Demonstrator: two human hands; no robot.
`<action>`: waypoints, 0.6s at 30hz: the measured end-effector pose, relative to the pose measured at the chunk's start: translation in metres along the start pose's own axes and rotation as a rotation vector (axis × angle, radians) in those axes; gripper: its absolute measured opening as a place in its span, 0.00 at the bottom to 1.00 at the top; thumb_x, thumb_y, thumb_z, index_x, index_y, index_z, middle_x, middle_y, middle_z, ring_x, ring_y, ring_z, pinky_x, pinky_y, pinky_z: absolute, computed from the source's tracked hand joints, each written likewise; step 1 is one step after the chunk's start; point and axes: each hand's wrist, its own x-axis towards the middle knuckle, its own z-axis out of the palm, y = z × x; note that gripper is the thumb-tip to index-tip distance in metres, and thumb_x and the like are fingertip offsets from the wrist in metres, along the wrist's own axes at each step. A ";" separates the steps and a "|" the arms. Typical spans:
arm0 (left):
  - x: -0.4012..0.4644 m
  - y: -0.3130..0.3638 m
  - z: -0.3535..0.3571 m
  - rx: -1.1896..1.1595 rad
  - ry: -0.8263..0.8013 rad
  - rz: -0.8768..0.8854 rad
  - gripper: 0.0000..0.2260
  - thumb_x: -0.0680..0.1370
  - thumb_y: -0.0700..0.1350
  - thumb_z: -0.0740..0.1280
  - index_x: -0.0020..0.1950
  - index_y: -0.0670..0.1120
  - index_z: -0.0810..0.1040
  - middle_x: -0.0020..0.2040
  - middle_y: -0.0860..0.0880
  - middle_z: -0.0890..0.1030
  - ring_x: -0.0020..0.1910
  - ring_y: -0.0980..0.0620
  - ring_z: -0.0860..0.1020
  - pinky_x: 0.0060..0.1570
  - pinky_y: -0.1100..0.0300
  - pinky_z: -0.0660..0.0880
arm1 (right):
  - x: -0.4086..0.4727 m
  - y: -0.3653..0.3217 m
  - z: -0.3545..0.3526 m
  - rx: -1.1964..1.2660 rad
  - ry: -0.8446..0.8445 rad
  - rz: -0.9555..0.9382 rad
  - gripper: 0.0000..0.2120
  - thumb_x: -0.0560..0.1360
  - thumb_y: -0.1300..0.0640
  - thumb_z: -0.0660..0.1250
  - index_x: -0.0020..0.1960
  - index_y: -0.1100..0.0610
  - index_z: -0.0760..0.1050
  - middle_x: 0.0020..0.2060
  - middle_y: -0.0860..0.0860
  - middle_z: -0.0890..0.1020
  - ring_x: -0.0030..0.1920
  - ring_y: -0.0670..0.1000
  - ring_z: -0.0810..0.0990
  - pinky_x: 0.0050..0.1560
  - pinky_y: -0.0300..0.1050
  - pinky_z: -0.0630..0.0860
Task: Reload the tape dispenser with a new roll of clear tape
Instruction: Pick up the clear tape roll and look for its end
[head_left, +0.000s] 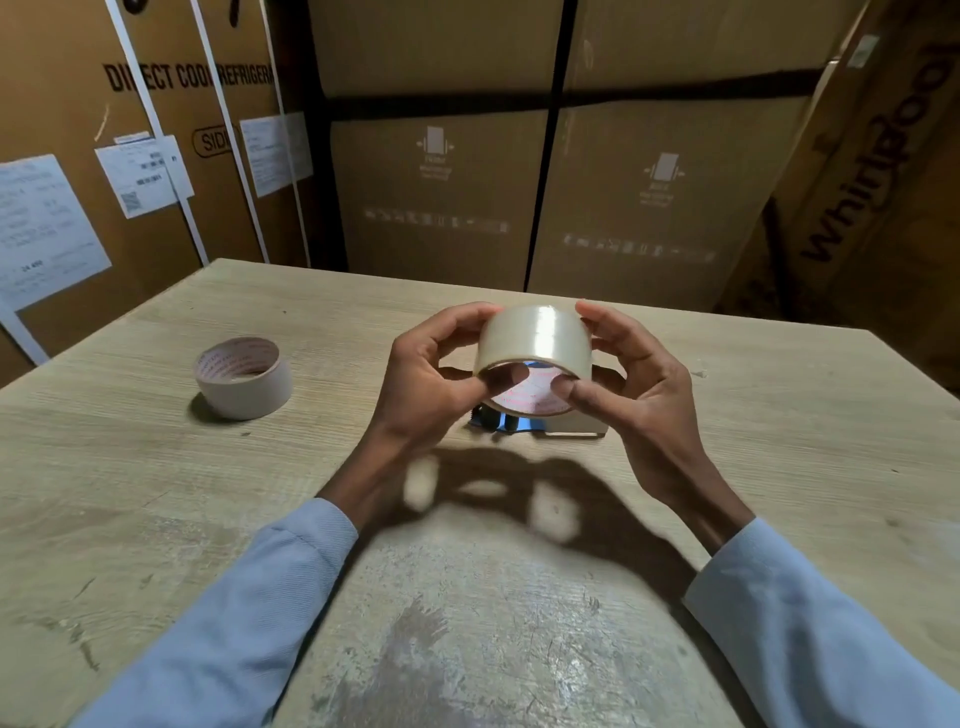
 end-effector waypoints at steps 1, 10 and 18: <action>0.001 0.001 0.002 -0.104 0.010 -0.046 0.23 0.63 0.45 0.80 0.57 0.50 0.80 0.54 0.51 0.84 0.55 0.53 0.82 0.47 0.58 0.81 | 0.000 0.000 0.001 0.017 0.008 0.002 0.31 0.67 0.55 0.78 0.68 0.52 0.75 0.61 0.50 0.80 0.61 0.51 0.78 0.55 0.45 0.79; 0.004 0.002 0.000 -0.464 -0.068 -0.290 0.40 0.58 0.51 0.84 0.66 0.44 0.74 0.61 0.40 0.79 0.60 0.42 0.79 0.53 0.50 0.81 | 0.000 0.002 0.005 0.162 0.015 0.033 0.23 0.68 0.55 0.79 0.61 0.53 0.79 0.56 0.48 0.84 0.57 0.49 0.82 0.52 0.41 0.79; -0.002 0.013 0.009 -0.468 -0.181 -0.554 0.28 0.69 0.59 0.72 0.62 0.43 0.79 0.60 0.43 0.83 0.59 0.43 0.82 0.51 0.55 0.83 | 0.000 0.013 -0.006 0.254 -0.095 0.210 0.23 0.71 0.57 0.76 0.66 0.55 0.76 0.59 0.53 0.83 0.62 0.54 0.80 0.63 0.50 0.78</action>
